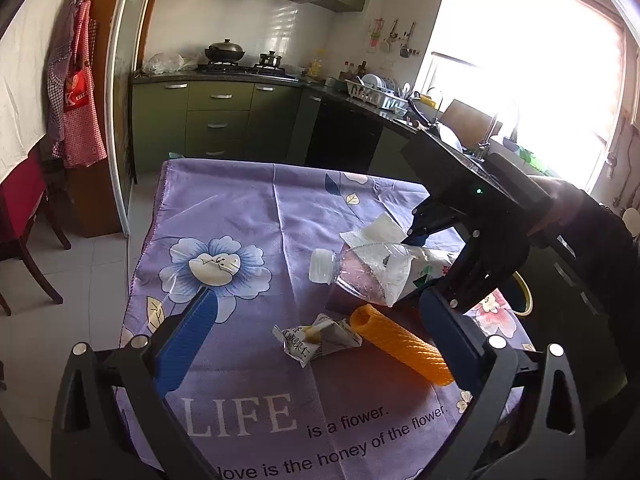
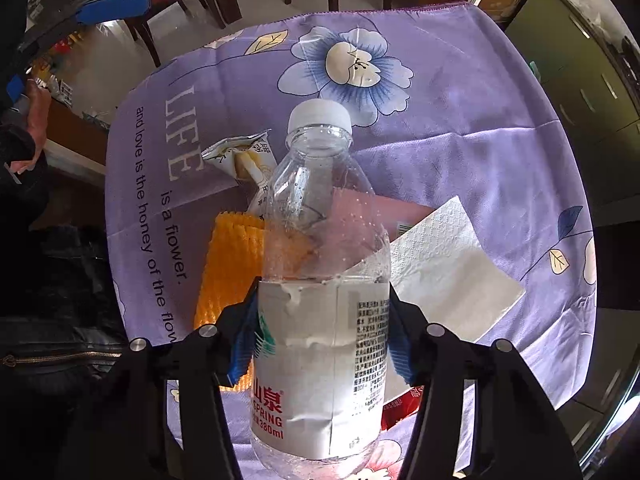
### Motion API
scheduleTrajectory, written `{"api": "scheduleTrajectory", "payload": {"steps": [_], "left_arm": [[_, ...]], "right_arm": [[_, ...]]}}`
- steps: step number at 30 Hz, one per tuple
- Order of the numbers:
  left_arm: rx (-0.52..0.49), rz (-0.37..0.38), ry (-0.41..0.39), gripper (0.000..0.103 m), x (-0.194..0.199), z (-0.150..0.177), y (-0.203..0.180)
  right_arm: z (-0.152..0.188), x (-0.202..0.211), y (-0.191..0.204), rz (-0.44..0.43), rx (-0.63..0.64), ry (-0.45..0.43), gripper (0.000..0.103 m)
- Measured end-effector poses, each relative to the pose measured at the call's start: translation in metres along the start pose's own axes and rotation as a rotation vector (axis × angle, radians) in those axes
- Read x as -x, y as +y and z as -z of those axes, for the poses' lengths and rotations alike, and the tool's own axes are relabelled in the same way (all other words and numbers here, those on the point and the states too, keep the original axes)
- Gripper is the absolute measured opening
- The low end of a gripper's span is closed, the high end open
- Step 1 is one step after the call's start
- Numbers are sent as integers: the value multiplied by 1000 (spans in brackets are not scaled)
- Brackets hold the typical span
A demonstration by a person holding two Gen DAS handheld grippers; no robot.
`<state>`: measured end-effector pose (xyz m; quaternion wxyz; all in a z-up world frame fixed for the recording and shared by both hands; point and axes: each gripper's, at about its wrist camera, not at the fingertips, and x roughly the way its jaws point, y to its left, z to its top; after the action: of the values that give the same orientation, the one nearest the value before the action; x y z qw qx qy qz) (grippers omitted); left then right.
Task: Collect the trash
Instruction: 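Grasp the clear Nongfu Spring water bottle with the right gripper, then carry the water bottle over the bin and open the right gripper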
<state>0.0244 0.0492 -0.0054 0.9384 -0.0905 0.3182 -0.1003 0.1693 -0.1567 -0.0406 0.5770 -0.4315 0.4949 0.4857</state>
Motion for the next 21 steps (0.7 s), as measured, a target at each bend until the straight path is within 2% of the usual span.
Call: {"api": "scheduleTrajectory", "payload": {"steps": [9,14,18,21], "left_arm": [[-4,-3,-3,96,1,2,-1],[-21,9,6,96,-1,2,-9],[-38,29,15,96,-4,2,-18],[-57,48,23,96,-10,2,-27]], "right_arm": [[11,32,11,-15,-28,-124,54],[32,53,9,-16,-74,-174,54],[77,74,-9,19,-188,-211,54],[129,87,-30,67,-322,-226,54]]}}
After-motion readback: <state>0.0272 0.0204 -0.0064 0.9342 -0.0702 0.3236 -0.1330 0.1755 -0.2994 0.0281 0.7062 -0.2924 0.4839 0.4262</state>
